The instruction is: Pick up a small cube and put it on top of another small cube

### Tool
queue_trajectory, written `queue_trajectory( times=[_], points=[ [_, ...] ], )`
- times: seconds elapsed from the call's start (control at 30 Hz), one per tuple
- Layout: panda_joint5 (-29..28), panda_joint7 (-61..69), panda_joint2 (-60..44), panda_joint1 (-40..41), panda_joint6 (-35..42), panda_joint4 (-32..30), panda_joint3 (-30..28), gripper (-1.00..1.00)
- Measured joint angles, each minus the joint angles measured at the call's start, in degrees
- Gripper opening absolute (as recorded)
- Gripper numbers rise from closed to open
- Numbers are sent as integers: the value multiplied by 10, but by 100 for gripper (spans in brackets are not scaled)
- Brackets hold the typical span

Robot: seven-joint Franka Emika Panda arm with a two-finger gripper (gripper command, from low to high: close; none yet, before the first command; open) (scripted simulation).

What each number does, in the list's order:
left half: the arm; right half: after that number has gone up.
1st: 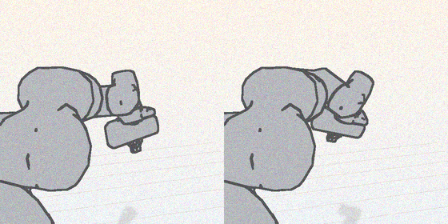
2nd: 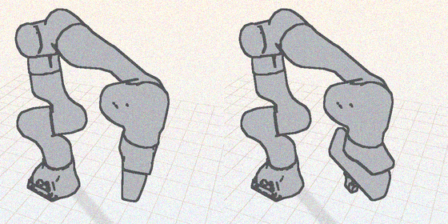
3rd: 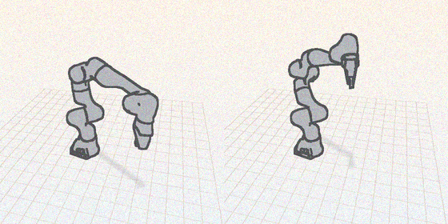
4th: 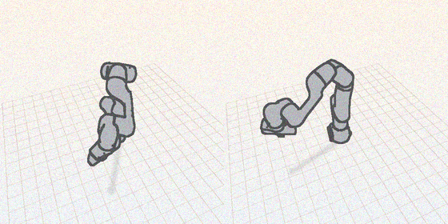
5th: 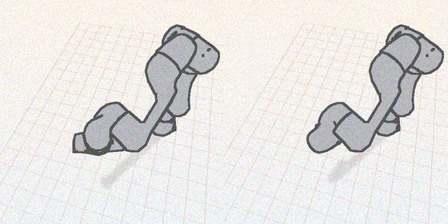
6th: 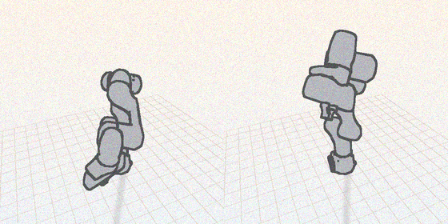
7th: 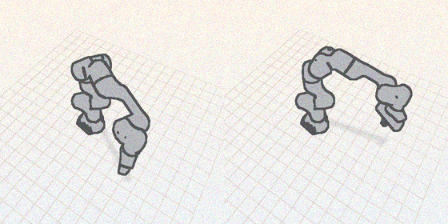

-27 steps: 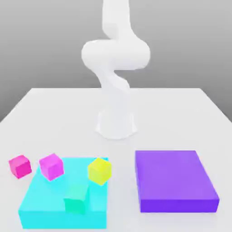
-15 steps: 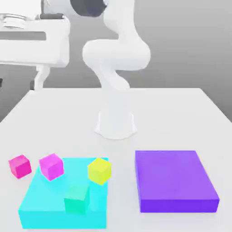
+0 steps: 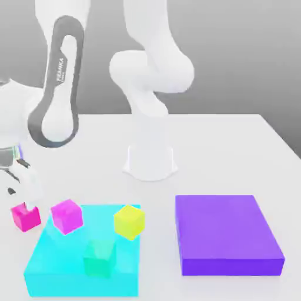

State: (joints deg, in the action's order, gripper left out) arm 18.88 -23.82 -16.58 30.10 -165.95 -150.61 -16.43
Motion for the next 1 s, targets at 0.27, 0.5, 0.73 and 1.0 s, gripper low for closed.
queue_trajectory(
  times=[0.27, 0.5, 0.73, 1.0],
  points=[
    [36, 28, -43, 41, -33, 10, 48, -100],
    [-86, -64, 69, -23, 53, -13, -40, -100],
    [-104, -159, 107, -104, 184, 55, 12, -100],
    [-125, -356, 234, -209, 258, 13, 82, -100]
  ],
)
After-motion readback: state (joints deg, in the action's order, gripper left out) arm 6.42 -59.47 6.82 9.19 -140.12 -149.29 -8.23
